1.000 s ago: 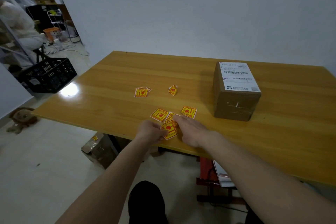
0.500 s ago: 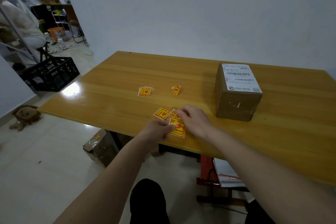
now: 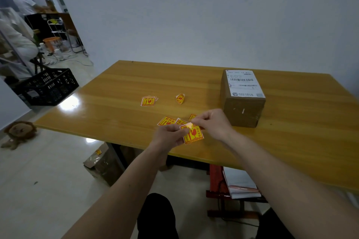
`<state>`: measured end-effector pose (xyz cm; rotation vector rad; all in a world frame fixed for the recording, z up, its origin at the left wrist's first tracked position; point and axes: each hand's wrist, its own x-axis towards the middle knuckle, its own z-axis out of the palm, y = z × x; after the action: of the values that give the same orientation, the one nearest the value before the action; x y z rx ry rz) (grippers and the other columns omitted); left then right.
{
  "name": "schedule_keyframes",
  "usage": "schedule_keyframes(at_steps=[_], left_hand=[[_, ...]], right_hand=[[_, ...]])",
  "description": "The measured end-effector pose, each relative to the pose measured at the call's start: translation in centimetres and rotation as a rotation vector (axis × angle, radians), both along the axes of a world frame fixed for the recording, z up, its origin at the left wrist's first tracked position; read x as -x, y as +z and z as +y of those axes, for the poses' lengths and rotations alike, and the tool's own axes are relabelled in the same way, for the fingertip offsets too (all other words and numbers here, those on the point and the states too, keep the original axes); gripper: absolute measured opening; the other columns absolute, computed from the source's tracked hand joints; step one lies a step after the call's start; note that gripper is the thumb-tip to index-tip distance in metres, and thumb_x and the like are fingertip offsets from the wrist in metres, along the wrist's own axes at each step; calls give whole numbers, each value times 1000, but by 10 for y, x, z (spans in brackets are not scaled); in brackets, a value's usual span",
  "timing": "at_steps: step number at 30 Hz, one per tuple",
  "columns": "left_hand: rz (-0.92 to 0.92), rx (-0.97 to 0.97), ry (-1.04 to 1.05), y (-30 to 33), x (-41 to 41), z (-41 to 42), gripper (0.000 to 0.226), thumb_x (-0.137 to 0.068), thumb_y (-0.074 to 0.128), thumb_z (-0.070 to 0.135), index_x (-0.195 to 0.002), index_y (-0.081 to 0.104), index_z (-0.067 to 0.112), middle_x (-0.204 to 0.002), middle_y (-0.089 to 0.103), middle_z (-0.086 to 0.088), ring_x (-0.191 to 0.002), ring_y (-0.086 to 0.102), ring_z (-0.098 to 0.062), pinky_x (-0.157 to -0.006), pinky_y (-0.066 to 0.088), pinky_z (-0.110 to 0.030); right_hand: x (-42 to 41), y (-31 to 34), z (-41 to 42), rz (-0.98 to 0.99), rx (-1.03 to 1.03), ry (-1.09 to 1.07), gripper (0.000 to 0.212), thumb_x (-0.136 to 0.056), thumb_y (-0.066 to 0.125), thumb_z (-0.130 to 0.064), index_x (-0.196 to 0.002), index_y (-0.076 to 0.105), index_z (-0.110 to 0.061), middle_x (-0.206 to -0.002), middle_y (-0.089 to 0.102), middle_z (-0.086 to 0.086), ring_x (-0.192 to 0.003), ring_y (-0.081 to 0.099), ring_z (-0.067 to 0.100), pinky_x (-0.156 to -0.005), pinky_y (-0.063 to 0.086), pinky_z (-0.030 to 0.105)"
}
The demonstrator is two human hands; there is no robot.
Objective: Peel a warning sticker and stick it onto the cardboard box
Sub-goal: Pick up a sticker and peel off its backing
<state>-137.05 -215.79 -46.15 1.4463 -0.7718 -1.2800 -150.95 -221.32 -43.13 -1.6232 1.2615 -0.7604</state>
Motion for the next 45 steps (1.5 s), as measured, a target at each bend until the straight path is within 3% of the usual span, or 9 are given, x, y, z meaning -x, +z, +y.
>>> schedule_keyframes(at_steps=[7, 13, 17, 20, 24, 29, 36, 39, 45], left_hand=[[31, 30, 112, 7, 2, 0, 12, -82, 67, 6, -95, 67, 5, -92, 70, -11, -81, 66, -15, -73, 55, -24], [97, 61, 204, 7, 5, 0, 16, -83, 66, 4, -98, 63, 6, -85, 68, -9, -77, 65, -16, -77, 54, -28], [39, 74, 141, 10, 8, 3, 6, -83, 66, 3, -85, 65, 8, -85, 68, -10, -78, 65, -18, -81, 53, -33], [0, 86, 61, 14, 14, 5, 6, -83, 65, 2, -84, 66, 8, -83, 68, -9, -74, 65, -18, -77, 54, -31], [45, 81, 51, 14, 15, 5, 11, -82, 66, 1, -87, 66, 10, -86, 69, -10, -78, 67, -20, -70, 58, -28], [87, 43, 90, 12, 15, 6, 3, -85, 64, 7, -85, 67, 7, -92, 71, -13, -80, 69, -18, -68, 59, -24], [80, 68, 112, 7, 15, 4, 17, -92, 57, 17, -96, 69, 5, -99, 72, -15, -90, 69, -22, -74, 58, -27], [42, 85, 104, 9, 16, 3, 17, -93, 55, 15, -93, 70, 7, -94, 72, -12, -84, 69, -20, -77, 57, -29], [-112, 140, 155, 11, 19, -1, 32, -85, 60, -4, -115, 62, 5, -93, 68, -7, -78, 65, -15, -71, 55, -25]], right_hand=[[7, 2, 2, 14, 12, 13, 16, -86, 64, -15, -92, 74, -3, -99, 72, 12, -98, 66, 24, -92, 53, 39], [7, -2, -1, 64, -3, 45, 8, -84, 67, -8, -87, 74, -9, -99, 73, 10, -98, 66, 26, -92, 53, 43], [8, 3, 2, 87, -18, 106, 12, -84, 68, -13, -93, 74, -8, -101, 71, 11, -94, 63, 18, -92, 50, 35], [7, 8, 5, 74, -12, 148, 12, -81, 71, -20, -83, 72, -8, -85, 68, 7, -84, 62, 16, -81, 50, 33], [9, 4, 0, 48, -30, 66, 16, -82, 70, -21, -79, 71, -6, -79, 68, 7, -78, 61, 18, -81, 52, 39], [14, 0, -1, -11, -124, 2, 19, -87, 64, -25, -69, 69, -19, -88, 72, 10, -93, 67, 27, -92, 52, 42], [17, 2, 1, -26, -141, -16, 20, -89, 61, -23, -70, 68, -21, -89, 72, 9, -94, 66, 27, -92, 51, 41], [18, 4, 2, -37, -147, -25, 12, -83, 68, -19, -72, 68, -16, -89, 71, 10, -89, 65, 24, -85, 53, 36], [21, 6, 2, -41, -175, -10, 10, -79, 73, -11, -75, 66, -6, -74, 65, 7, -66, 54, 15, -61, 49, 25]])
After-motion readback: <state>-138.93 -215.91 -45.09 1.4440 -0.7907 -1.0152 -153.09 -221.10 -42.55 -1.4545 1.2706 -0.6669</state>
